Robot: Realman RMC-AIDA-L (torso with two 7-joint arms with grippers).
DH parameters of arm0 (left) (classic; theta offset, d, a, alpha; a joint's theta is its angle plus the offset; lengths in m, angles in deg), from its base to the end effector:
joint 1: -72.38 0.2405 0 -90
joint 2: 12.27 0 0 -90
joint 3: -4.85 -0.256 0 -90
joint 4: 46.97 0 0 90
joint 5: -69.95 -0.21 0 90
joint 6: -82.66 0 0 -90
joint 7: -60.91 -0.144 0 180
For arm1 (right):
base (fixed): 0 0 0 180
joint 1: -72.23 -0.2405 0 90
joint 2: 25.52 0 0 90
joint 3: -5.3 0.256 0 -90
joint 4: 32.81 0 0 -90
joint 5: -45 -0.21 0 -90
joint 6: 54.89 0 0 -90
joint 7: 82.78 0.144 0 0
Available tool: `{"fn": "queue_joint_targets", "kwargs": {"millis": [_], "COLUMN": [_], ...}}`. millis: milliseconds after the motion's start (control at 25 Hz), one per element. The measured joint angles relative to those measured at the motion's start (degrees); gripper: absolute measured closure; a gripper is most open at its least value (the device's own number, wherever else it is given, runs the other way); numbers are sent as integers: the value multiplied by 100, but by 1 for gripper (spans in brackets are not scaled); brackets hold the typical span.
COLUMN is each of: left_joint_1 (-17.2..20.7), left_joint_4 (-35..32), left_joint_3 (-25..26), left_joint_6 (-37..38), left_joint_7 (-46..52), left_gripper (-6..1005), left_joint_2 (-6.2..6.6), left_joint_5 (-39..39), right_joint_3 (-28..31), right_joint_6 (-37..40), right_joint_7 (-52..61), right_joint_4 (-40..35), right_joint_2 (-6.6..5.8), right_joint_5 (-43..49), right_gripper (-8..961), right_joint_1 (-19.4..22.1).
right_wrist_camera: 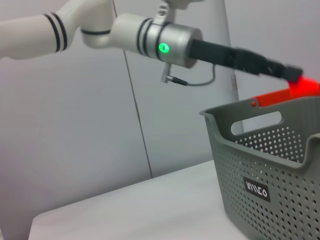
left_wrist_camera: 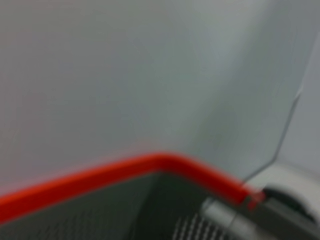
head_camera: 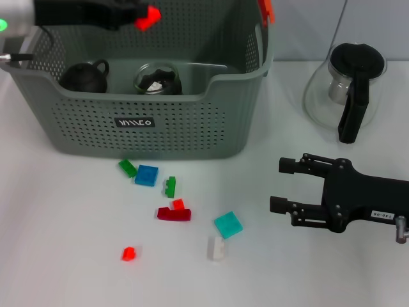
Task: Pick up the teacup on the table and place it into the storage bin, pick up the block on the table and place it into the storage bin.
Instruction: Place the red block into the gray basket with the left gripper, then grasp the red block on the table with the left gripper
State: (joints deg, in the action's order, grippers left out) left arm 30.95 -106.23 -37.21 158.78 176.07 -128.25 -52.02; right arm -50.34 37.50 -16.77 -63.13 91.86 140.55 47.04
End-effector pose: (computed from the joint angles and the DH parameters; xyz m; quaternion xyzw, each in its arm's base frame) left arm -0.1809 0.4311 0.0893 -0.9007 -0.2815 -0.1920 0.2696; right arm 0.2587 0.2940 -0.0208 -0.9338 0.1468 0.3132 0.0913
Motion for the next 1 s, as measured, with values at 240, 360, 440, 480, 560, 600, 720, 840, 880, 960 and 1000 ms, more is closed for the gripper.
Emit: {"fn": "queue_joint_targets", "kwargs": {"millis": [240, 360, 440, 480, 560, 600, 720, 840, 880, 960, 1000], "left_joint_1": [-245, -232, -196, -175, -100, -42, 295, 652, 795, 1016, 1130], "left_joint_4": [-12, -37, -45, -51, -75, -95, -105, 106, 259, 536, 644], "left_joint_3": [-615, -639, -627, -606, -515, -452, 7, 655, 914, 1375, 1610], "left_joint_6": [-813, -1082, -1194, -1185, -1133, -1091, -730, 176, 653, 1483, 1928], "left_joint_7": [655, 746, 816, 819, 789, 717, 71, -998, -1434, -2014, -2201], "left_gripper": [772, 764, 758, 755, 749, 747, 738, 582, 530, 477, 477], "left_joint_2": [-166, -258, -289, -292, -293, -294, -283, -270, -271, -272, -273], "left_joint_5": [-1042, -1109, -1111, -1061, -867, -685, 496, 2080, 2585, 3310, 3537], "right_joint_3": [0, 0, 0, 0, 0, 0, 2, 40, 67, 93, 95], "right_joint_6": [-18, -26, -26, -26, -26, -29, -27, -21, -11, -5, -4], "right_joint_7": [0, 0, 0, 0, 0, 0, 0, 0, -1, -9, -16], "right_joint_4": [0, 0, 0, 0, 0, 0, 0, 0, 0, 0, 0], "right_joint_2": [5, 5, 5, 5, 5, 5, 5, 5, 5, 5, 5], "right_joint_5": [-2, -2, -2, -2, -2, -2, -2, 1, 3, 4, 4], "right_gripper": [132, 132, 132, 131, 131, 131, 131, 132, 132, 132, 132], "right_joint_1": [-9, -10, -11, -9, -2, 2, 13, 31, 38, 45, 47]}}
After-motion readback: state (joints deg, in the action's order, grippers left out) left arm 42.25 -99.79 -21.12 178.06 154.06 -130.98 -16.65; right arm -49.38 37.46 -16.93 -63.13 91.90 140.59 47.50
